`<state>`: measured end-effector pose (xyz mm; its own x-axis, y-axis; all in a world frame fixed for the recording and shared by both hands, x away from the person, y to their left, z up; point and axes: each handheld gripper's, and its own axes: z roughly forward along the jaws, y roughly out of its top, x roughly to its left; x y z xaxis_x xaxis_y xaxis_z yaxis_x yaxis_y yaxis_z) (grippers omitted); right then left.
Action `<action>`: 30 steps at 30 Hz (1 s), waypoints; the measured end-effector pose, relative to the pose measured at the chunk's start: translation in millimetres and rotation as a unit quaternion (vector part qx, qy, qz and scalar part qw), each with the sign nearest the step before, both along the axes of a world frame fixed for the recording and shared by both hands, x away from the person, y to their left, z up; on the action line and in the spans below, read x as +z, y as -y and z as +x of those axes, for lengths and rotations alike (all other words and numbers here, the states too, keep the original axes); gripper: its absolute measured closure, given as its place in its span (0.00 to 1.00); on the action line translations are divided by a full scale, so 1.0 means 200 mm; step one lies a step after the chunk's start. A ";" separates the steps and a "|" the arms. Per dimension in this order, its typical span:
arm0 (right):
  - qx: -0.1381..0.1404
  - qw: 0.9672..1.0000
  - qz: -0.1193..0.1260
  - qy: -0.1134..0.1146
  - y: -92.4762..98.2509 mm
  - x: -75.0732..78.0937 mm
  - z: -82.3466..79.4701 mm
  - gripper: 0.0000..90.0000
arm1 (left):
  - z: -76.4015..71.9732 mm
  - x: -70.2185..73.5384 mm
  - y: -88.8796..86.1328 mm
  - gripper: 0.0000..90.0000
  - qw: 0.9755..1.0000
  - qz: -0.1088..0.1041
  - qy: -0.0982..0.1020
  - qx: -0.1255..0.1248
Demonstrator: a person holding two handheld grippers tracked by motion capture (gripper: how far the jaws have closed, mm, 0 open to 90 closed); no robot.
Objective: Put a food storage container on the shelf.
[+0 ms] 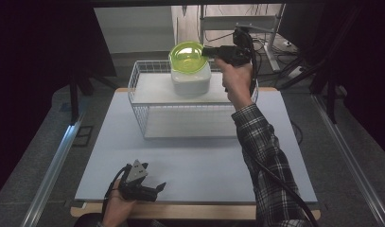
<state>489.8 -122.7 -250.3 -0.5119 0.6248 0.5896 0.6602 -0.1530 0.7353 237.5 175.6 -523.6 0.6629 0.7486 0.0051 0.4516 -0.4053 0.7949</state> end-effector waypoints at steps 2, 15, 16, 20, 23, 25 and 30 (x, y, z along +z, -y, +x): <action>-0.002 1.000 -0.003 -0.002 -0.01 0.00 0.01 0.90 | 0.00 0.00 0.00 0.05 1.000 -0.001 -0.001 0.000; -0.027 0.999 -0.035 0.000 -0.04 -0.02 0.06 0.81 | 0.00 0.00 0.00 0.05 1.000 0.001 -0.002 -0.004; -0.028 0.999 -0.035 -0.003 -0.04 -0.02 0.07 0.80 | 0.00 0.00 0.00 0.05 1.000 0.002 -0.002 -0.004; -0.033 0.998 -0.049 -0.003 -0.04 -0.03 0.09 0.80 | 0.00 0.00 0.00 0.05 1.000 0.002 -0.004 -0.005; -0.033 0.998 -0.046 -0.003 -0.04 -0.04 0.10 0.79 | 0.00 0.00 0.01 0.05 1.000 0.003 -0.004 -0.006; -0.034 0.998 -0.047 -0.002 -0.04 -0.04 0.10 0.78 | 0.00 -0.01 0.01 0.05 1.000 0.002 -0.005 -0.006; -0.032 0.998 -0.051 0.004 -0.05 -0.04 0.09 0.73 | 0.00 -0.01 0.01 0.05 1.000 0.003 -0.005 -0.006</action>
